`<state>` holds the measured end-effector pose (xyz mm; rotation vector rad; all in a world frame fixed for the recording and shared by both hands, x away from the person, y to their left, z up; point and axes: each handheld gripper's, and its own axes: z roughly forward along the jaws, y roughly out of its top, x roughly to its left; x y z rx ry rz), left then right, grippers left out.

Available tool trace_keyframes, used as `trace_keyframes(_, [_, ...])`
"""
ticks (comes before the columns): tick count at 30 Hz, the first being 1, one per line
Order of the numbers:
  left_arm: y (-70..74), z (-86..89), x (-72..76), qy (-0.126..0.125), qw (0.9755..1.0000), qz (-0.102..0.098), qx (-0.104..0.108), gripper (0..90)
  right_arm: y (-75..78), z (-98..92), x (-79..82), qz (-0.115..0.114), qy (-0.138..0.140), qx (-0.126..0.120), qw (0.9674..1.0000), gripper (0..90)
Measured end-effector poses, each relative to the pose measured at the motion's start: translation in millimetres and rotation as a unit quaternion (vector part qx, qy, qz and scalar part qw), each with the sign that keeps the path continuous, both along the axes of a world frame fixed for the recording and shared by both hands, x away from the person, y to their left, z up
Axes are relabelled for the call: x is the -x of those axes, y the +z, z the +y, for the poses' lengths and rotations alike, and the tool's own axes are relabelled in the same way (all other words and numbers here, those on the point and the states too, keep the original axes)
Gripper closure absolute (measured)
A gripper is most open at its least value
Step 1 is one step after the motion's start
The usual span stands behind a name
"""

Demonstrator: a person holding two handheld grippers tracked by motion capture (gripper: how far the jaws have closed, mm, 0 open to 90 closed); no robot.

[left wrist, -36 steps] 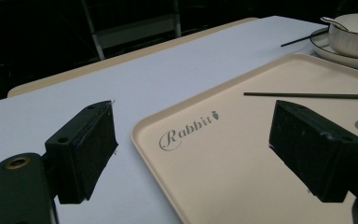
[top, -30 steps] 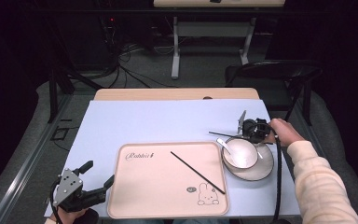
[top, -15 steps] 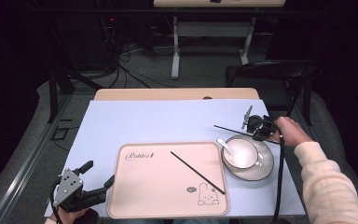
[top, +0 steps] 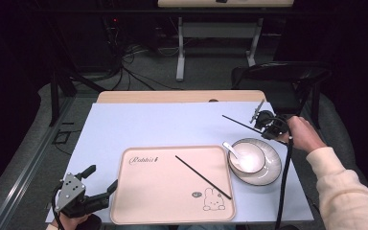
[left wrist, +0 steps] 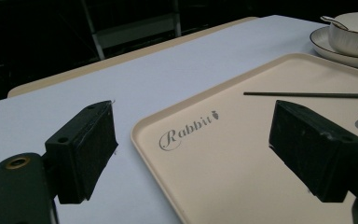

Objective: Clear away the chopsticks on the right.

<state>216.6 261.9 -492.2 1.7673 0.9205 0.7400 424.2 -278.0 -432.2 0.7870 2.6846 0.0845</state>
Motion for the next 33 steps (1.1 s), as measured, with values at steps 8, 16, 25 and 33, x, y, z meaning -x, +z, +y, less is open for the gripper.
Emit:
trace_keyframes(8, [0.0, 0.0, 0.1, 0.0, 1.0, 0.0, 0.0, 14.7, 24.9, 19.9, 20.0, -0.003, -0.038, -0.026, 0.9989, 84.8])
trace_keyframes(16, [0.0, 0.1, -0.1, 0.0, 1.0, 0.0, 0.0, 14.7, 41.1, 37.4, 34.2, -0.002, -0.077, -0.053, 0.9956, 84.9])
trace_keyframes(25, [-0.2, 0.1, 0.1, -0.001, 1.0, 0.0, 0.001, 14.7, 55.7, 61.6, 52.1, -0.008, -0.11, -0.069, 0.9915, 84.9])
trace_keyframes(33, [0.0, 1.4, 1.0, 0.001, 1.0, -0.002, 0.004, 14.7, 44.1, 88.4, 63.2, 0.003, -0.095, -0.078, 0.9924, 84.9])
